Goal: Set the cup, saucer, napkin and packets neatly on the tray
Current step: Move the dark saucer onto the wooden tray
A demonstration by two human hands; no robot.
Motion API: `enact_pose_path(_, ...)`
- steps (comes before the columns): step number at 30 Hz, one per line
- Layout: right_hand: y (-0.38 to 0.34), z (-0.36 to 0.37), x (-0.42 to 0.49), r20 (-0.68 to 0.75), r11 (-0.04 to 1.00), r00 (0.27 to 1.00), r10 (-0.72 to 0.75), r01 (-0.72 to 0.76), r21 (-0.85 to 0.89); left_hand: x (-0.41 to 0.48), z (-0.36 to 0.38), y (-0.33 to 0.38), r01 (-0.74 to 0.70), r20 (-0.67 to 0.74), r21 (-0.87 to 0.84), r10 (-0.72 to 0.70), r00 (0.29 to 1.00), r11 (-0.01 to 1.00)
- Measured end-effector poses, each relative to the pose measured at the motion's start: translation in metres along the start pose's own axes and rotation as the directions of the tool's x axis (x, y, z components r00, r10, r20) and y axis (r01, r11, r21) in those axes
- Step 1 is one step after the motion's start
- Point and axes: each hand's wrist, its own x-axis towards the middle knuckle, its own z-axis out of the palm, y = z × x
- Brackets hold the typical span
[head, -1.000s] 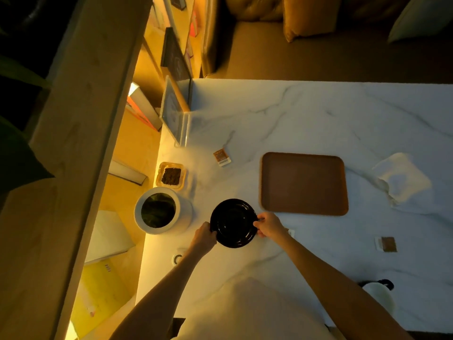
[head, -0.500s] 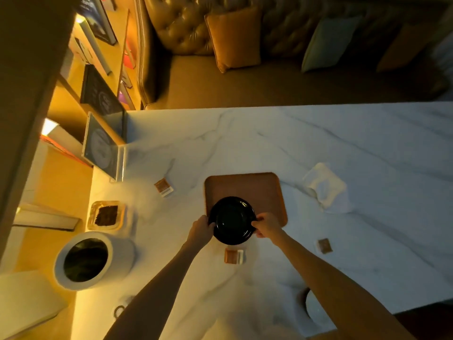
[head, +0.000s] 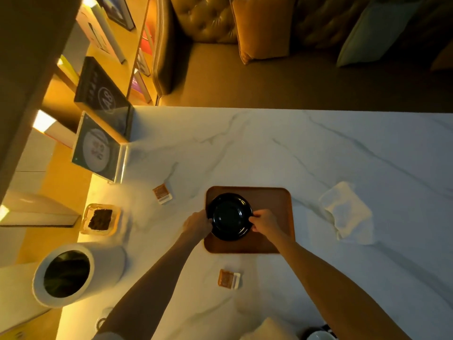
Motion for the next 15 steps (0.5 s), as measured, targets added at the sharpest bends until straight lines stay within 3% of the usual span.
enact_pose_path(5,0.006,0.0,0.008,0.02,1.0,1.0,-0.014,0.014,-0.002,0.006,0.007,0.0,-0.002,-0.002,0.086,0.002,1.0,0.996)
enact_pose_path(10,0.01,0.002,0.005,0.044,1.0,0.999,-0.029,0.029,0.001,0.004,0.01,-0.003,0.035,-0.022,0.068,-0.033,0.999,0.997)
enact_pose_path(13,0.018,0.006,-0.004,0.01,0.992,0.996,-0.091,0.091,-0.09,-0.005,0.015,-0.004,0.053,-0.15,-0.004,-0.053,0.987,0.999)
enact_pose_path(15,0.026,0.011,-0.012,-0.054,0.975,0.984,-0.17,0.16,-0.153,-0.016,0.023,-0.008,-0.013,-0.235,-0.047,0.002,0.972,0.999)
